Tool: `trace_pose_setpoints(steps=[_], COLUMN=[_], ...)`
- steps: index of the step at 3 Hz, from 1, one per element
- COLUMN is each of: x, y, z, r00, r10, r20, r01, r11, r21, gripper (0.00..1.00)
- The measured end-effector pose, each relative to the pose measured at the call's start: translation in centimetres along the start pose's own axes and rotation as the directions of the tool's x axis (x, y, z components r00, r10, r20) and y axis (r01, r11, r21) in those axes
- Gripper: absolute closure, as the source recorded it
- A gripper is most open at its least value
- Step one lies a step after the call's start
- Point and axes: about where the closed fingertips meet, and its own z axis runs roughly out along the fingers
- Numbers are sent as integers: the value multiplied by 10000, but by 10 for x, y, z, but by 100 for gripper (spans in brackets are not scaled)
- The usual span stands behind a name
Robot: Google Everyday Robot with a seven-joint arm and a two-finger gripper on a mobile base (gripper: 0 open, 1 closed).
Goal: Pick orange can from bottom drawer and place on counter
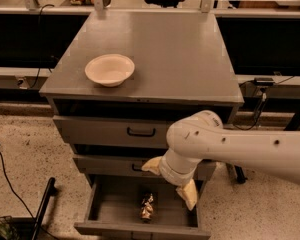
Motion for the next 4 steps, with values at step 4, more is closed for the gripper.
trace_pose_setpoints(steps=[4], x=[13], y=[-12], z=[140], r00=[9772], r10=[-2097], r20=[341], r01=[2120], r11=[9729], r21=[-926], gripper=[0])
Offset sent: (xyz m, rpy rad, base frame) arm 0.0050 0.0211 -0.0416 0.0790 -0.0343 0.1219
